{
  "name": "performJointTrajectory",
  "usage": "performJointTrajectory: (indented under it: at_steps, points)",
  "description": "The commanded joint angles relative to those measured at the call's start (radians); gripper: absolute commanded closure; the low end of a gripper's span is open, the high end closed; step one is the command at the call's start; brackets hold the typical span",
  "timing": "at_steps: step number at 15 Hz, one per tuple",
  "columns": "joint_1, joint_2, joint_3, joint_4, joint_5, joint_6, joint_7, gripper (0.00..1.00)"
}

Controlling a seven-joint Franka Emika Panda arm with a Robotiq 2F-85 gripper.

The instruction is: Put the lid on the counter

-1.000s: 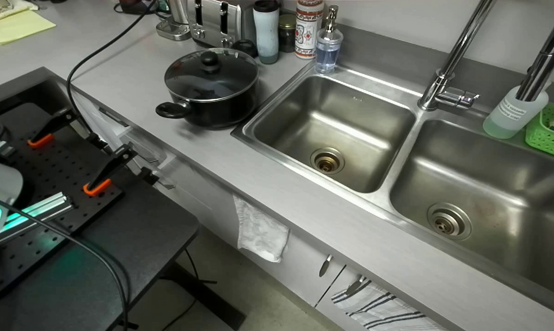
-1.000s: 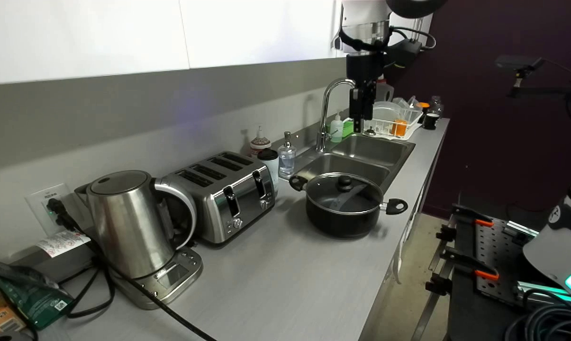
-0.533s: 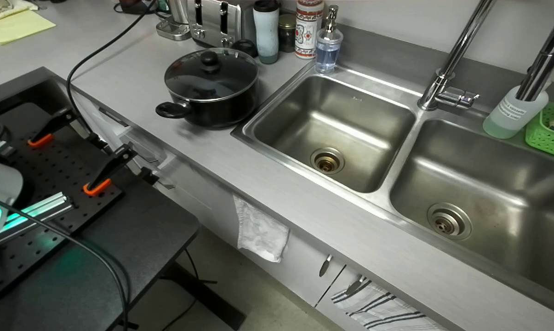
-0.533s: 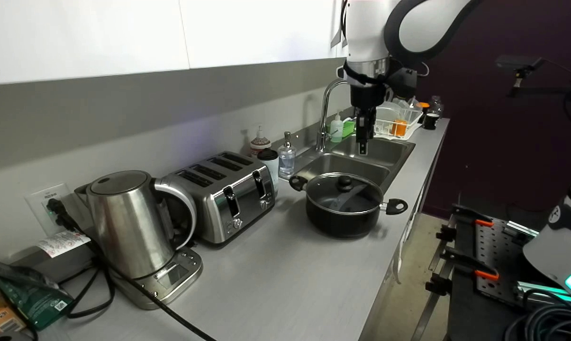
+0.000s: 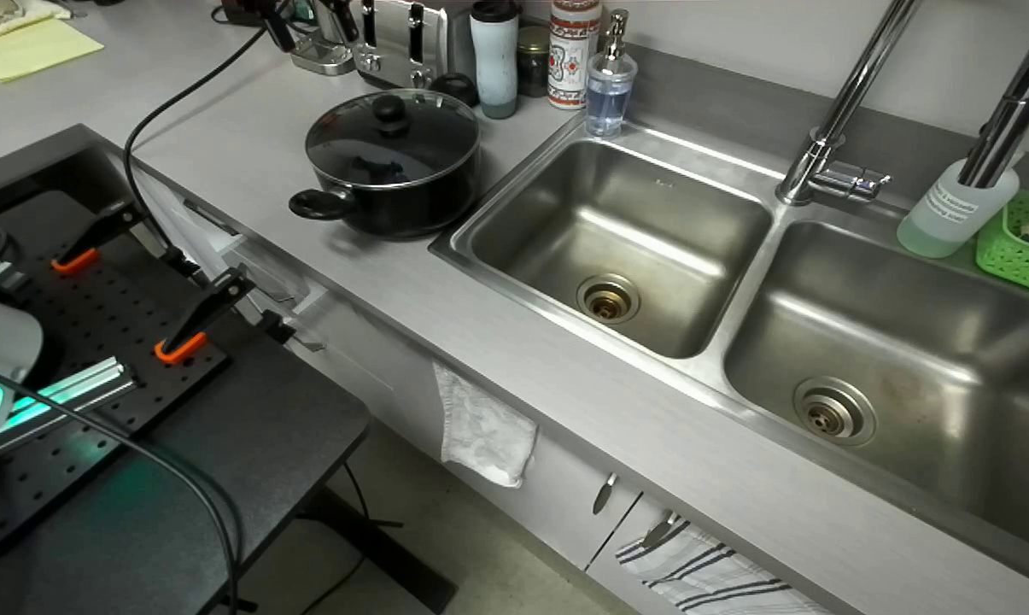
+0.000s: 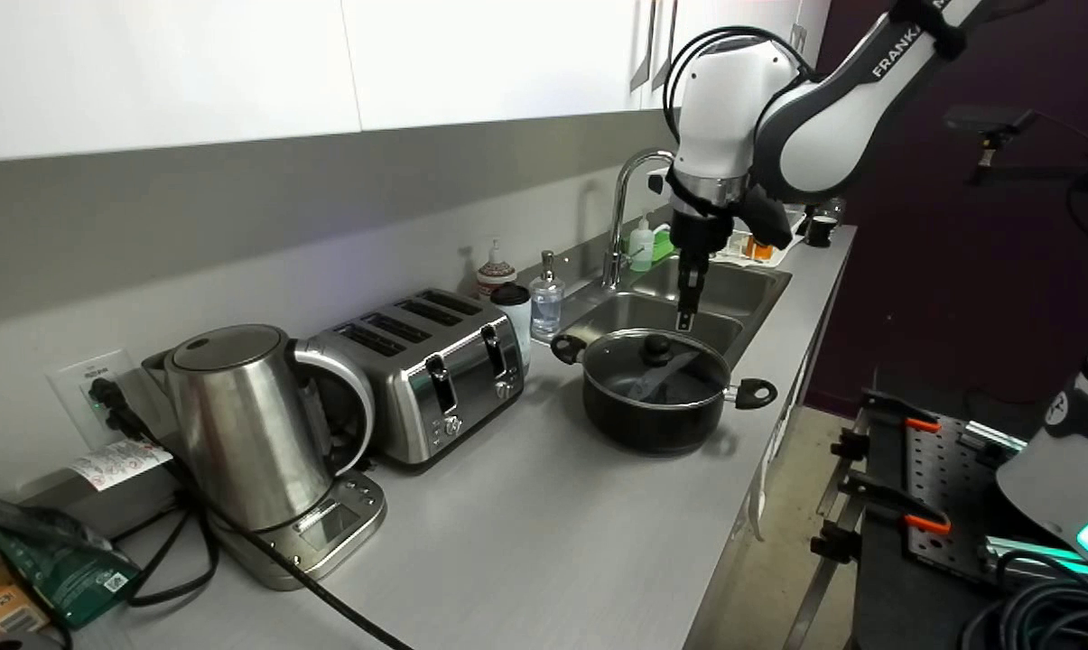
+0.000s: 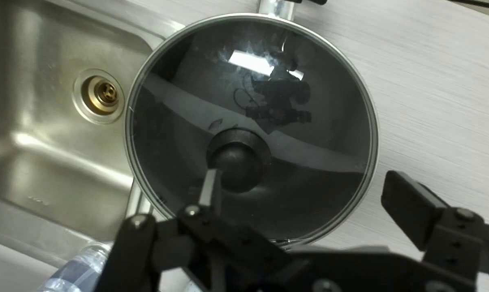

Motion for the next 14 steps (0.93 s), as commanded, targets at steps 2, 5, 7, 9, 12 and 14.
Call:
performJointTrajectory:
  at_steps: [2,5,7,9,12,14]
  points:
    - [-0.029,0.096,-0.039,-0.031,0.031,0.213,-0.143,0.00]
    - [-0.058,0.158,-0.030,-0.010,0.106,0.277,-0.245,0.00]
    - [-0.083,0.196,-0.007,0.015,0.165,0.297,-0.315,0.00]
    - [-0.112,0.227,0.025,0.044,0.229,0.301,-0.376,0.00]
    - [-0.166,0.278,0.087,0.113,0.311,0.271,-0.454,0.00]
    - [-0.200,0.306,0.122,0.153,0.348,0.251,-0.483,0.00]
